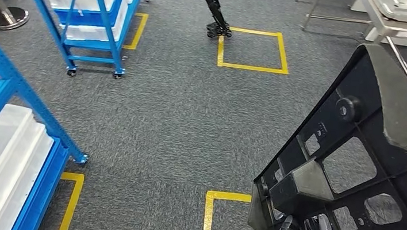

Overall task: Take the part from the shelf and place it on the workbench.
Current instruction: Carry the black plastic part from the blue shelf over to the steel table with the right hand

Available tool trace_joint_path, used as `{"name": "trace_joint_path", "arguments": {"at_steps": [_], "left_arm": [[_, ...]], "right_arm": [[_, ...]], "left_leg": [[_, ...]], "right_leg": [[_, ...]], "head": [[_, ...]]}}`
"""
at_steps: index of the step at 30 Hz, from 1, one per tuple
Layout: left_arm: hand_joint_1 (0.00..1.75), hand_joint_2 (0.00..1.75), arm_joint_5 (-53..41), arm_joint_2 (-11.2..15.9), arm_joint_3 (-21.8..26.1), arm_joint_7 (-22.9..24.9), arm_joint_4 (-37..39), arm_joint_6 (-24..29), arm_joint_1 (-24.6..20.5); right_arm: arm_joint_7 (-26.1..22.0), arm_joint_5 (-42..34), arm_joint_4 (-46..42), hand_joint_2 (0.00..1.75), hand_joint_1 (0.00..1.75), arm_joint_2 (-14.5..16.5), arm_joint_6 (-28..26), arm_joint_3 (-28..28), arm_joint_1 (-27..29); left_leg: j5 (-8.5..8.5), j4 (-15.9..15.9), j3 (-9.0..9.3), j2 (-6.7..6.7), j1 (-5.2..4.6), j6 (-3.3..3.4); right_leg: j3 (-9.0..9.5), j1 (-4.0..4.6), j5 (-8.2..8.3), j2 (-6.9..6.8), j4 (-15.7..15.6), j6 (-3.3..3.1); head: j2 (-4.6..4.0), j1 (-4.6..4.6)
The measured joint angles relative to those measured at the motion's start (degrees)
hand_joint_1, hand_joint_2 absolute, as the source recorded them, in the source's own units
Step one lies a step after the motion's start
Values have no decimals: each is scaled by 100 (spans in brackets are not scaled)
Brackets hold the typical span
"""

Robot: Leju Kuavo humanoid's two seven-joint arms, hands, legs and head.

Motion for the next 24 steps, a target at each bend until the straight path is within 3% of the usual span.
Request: {"name": "trace_joint_path", "arguments": {"at_steps": [2, 4, 7, 9, 11, 13, 14, 15, 16, 17, 18, 20, 22, 24], "left_arm": [[0, 0, -29, -29, 0, -39, 0, -27, -9], [0, 0, -76, -69, 0, -95, 0, -19, -16], [0, 0, -107, -139, 1, -140, 0, 1, -35], [0, 0, -120, -165, 1, -153, 0, 9, -42], [0, 0, -126, -175, 0, -163, 0, 8, -32], [0, 0, -115, -181, 1, -167, 0, -5, -12], [0, 0, -105, -181, 2, -169, 0, -13, -5], [0, 0, -97, -181, 3, -169, 0, -24, -1], [0, 0, -91, -180, 4, -169, 0, -34, 0], [0, 0, -89, -180, 5, -167, 0, -45, 0], [0, 0, -86, -179, 5, -162, 0, -54, 0], [0, 0, -83, -179, 7, -148, 0, -63, 2], [0, 0, -86, -182, 11, -138, 0, -64, 1], [0, 0, -95, -189, 16, -136, 0, -62, 0]], "right_arm": [[1, 21, 19, 175, 175, 0, 1, 6, -11], [-1, 82, 26, 175, 175, 0, -42, 24, -25], [1, 168, 31, 175, 175, 1, -141, 55, -23], [-1, 180, 31, 175, 175, 3, -168, 74, -32], [-3, 182, 32, 175, 175, 4, -201, 101, -49], [-1, 185, 38, 175, 175, 3, -250, 125, -51], [-1, 186, 43, 175, 175, 2, -266, 132, -50], [0, 186, 47, 175, 175, 2, -276, 138, -50], [-1, 186, 50, 175, 175, 1, -278, 144, -50], [-1, 186, 52, 175, 175, 1, -278, 148, -51], [-1, 185, 53, 175, 175, 0, -277, 155, -55], [1, 189, 56, 175, 175, -2, -281, 169, -58], [1, 204, 58, 175, 175, -5, -309, 180, -47], [-1, 232, 59, 175, 175, -10, -357, 187, -41]], "left_leg": [[-32, 0, 40, 117, -9, -36], [-60, 2, 71, 207, -24, -86], [-105, 7, 105, 302, -23, -164], [-317, 269, 15, 73, -3, -210], [-704, 971, -301, -234, 16, -229], [-905, 1615, -621, -316, 21, -243], [-834, 1663, -664, -323, 24, -245], [-651, 1477, -600, -340, 30, -245], [-406, 1115, -456, -402, 42, -245], [-227, 742, -301, -557, 62, -244], [-115, 439, -184, -714, 79, -235], [-99, 214, -104, -915, 83, -199], [-72, 184, -98, -797, 71, -130], [-36, 144, -90, -637, 72, -54]], "right_leg": [[449, 30, 295, -249, -815, -38], [657, 88, 367, -415, -1214, -98], [654, 104, 385, -269, -1263, -170], [680, 63, 428, -141, -1331, -241], [685, 43, 448, -8, -1355, -286], [679, 47, 448, 156, -1341, -295], [679, 47, 446, 247, -1327, -291], [680, 42, 440, 337, -1307, -282], [680, 34, 427, 422, -1278, -264], [666, 30, 411, 497, -1240, -239], [635, 29, 398, 569, -1192, -207], [556, 19, 403, 699, -1137, -130], [503, 3, 429, 782, -1127, -58], [396, 22, 294, 526, -923, -11]], "head": [[0, -2], [0, -2], [0, -3], [0, -8], [0, -14], [0, -15], [0, -16], [0, -16], [0, -16], [0, -16], [0, -14], [0, -12], [0, -12], [0, -7]]}}
